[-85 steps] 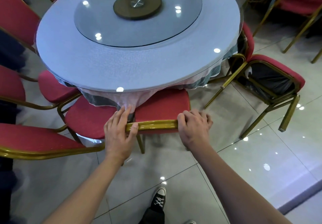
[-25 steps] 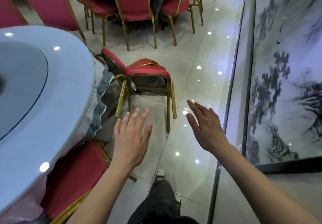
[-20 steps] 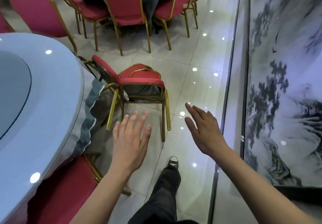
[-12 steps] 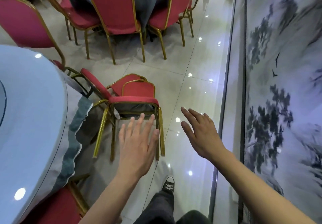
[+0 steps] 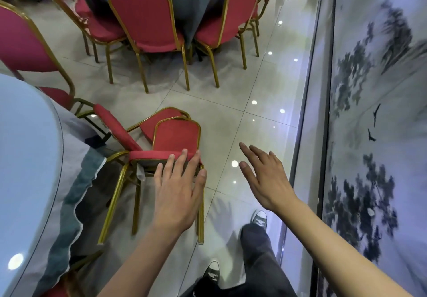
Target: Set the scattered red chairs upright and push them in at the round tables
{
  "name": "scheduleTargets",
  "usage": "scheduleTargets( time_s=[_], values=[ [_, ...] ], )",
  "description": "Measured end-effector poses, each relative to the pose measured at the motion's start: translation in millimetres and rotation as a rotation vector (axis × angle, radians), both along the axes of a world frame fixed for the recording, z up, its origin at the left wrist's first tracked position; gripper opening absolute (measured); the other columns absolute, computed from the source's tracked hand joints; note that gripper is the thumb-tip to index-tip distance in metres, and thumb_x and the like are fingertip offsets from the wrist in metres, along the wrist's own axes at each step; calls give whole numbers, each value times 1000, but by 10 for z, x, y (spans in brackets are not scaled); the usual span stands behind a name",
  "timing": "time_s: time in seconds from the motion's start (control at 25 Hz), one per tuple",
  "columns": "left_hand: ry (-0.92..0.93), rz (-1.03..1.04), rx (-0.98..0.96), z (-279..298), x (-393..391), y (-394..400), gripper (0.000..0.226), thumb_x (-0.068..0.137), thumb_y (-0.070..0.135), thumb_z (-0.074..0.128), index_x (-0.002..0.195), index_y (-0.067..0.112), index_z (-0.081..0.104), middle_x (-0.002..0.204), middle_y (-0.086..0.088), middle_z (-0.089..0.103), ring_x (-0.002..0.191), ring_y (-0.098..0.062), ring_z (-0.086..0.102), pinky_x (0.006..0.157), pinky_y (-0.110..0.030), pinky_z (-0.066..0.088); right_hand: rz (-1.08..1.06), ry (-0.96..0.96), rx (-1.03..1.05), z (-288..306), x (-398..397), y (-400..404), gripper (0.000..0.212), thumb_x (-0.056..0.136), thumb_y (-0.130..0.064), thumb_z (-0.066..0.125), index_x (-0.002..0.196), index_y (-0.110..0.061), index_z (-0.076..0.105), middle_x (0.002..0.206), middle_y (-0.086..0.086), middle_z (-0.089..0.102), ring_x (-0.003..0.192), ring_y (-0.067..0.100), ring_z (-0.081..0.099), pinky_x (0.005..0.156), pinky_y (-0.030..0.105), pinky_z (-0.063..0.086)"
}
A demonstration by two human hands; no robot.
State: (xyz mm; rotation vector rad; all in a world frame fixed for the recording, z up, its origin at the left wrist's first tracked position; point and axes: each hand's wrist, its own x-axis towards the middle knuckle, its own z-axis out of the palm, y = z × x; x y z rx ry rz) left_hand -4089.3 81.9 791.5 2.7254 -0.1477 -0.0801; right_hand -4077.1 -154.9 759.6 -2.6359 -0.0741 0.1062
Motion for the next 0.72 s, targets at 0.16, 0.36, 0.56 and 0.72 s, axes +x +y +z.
scheduleTargets(
  time_s=[0.16, 0.36, 0.56, 0.72],
  values=[
    [-64, 75, 41, -66, 557, -439, 67, 100, 62, 2, 155, 38, 31, 163, 3, 30, 152, -23, 21, 124, -48, 9, 67, 7, 17, -68, 705, -400, 63, 101, -63, 8, 160, -42, 17, 161, -1, 34, 149, 11, 21, 126, 38, 6],
    [6, 165, 66, -36, 1293, -1135, 64, 101, 62, 1, 158, 40, 19, 167, 6, 19, 155, -21, 11, 125, -48, 6, 169, -11, 34, -91, 1675, -920, 62, 102, -61, 9, 159, -41, 19, 158, 1, 39, 146, 13, 26, 126, 40, 10],
    [-27, 295, 112, 26, 1949, -1558, 62, 102, 61, -1, 158, 40, 18, 167, 4, 19, 154, -22, 12, 125, -50, 7, 305, -44, 24, -76, 2587, -1215, 63, 102, -63, 7, 159, -40, 20, 159, 1, 40, 149, 13, 28, 125, 43, 14],
    [-35, 439, 161, 44, 2474, -1595, 63, 103, 61, 1, 158, 38, 20, 166, 2, 24, 153, -25, 16, 124, -52, 10, 421, -49, 15, -6, 3322, -1190, 63, 101, -63, 5, 159, -42, 16, 160, -2, 36, 150, 12, 25, 126, 40, 8]
  ],
)
